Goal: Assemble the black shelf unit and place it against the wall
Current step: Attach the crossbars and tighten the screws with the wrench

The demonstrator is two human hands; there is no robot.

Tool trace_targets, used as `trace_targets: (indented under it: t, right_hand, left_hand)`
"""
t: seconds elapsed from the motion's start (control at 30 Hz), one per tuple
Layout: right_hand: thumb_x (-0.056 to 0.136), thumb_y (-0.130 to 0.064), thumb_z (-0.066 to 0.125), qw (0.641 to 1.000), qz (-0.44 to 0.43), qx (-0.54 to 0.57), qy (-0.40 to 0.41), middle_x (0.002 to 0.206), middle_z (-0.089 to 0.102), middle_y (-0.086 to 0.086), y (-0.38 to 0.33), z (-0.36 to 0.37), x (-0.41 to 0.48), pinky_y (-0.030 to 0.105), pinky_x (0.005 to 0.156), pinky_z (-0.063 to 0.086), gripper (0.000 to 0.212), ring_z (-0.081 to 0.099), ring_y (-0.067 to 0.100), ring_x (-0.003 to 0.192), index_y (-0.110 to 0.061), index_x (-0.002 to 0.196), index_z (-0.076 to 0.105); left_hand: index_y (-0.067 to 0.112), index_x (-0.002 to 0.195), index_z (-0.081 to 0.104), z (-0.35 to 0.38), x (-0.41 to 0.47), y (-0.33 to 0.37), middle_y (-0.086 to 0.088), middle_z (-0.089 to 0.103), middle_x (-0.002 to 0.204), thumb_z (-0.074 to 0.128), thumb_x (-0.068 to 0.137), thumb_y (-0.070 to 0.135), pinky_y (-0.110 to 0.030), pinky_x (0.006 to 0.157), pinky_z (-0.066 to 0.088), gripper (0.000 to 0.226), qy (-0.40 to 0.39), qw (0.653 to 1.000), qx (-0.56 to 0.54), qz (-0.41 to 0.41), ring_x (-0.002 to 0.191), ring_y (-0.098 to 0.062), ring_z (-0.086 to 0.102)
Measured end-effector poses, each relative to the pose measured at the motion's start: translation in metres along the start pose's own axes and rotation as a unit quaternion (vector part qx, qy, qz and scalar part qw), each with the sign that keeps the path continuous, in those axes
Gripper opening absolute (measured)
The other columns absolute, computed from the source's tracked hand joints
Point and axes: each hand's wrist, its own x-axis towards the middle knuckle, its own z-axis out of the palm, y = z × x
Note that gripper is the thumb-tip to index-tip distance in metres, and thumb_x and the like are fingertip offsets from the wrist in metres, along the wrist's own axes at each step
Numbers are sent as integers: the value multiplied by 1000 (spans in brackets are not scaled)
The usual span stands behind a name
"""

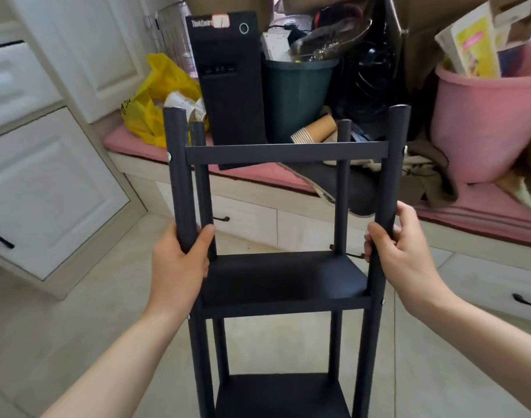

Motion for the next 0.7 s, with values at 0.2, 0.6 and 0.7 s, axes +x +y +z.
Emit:
trace_targets:
  t: [0.2,0.6,0.7]
  right_hand:
    - [102,-3,46,999,1,-16,-34,70,50,7,-108,-19,7,29,61,47,22,50,16,63,-23,111,43]
    - [98,2,51,996,34,-30,-80,78,55,10,-346,-68,-37,32,69,50,28,58,25,75,-24,101,44]
    - [96,1,55,994,78,-22,-72,88,57,19,-386,-78,-63,39,80,51,26,60,27,84,-23,102,47]
  left_hand:
    - [16,83,55,-29,11,104,2,48,53,63,99,23,-16,47,39,19,0,999,35,-1,47,-9,45]
    - [15,85,58,-121,0,340,-7,58,61,64,97,15,-20,59,45,14,-14,998,57,-25,57,-13,54]
    - [10,89,60,-144,-17,377,-8,60,68,63,97,14,-20,61,47,9,-43,997,57,-41,61,-13,56]
